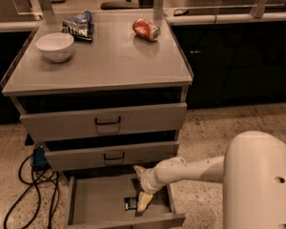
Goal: Pick rxbar blueberry from bottom drawer and place on counter
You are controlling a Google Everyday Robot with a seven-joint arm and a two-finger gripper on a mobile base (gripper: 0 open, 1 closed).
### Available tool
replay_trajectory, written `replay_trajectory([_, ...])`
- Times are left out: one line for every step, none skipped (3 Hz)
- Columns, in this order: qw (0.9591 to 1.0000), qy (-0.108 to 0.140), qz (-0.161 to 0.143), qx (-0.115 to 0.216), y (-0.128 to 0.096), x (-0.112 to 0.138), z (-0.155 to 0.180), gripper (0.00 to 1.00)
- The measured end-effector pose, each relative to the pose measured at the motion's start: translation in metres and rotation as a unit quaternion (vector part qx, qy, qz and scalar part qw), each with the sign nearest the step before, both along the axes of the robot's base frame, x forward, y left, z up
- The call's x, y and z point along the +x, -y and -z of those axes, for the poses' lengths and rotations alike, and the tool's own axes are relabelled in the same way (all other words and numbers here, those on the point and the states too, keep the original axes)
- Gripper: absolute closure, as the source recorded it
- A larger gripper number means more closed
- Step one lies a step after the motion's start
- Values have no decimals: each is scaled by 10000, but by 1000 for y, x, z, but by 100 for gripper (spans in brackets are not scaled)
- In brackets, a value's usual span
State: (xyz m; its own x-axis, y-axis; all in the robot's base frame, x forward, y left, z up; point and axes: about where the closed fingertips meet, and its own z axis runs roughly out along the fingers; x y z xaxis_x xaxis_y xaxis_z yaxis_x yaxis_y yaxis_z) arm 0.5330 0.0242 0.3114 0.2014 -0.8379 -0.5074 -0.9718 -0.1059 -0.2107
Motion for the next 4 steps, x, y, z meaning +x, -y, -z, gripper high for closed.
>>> replay_trajectory([9991,-231,-329,119,-21,6,51,0])
replay_trajectory([9991,-232,-330,120,-21,6,51,0])
replay_trajectory([9982,-383,-398,224,-25,8,69,0])
replay_trajectory([9971,-490,-388,425,-23,18,116,0])
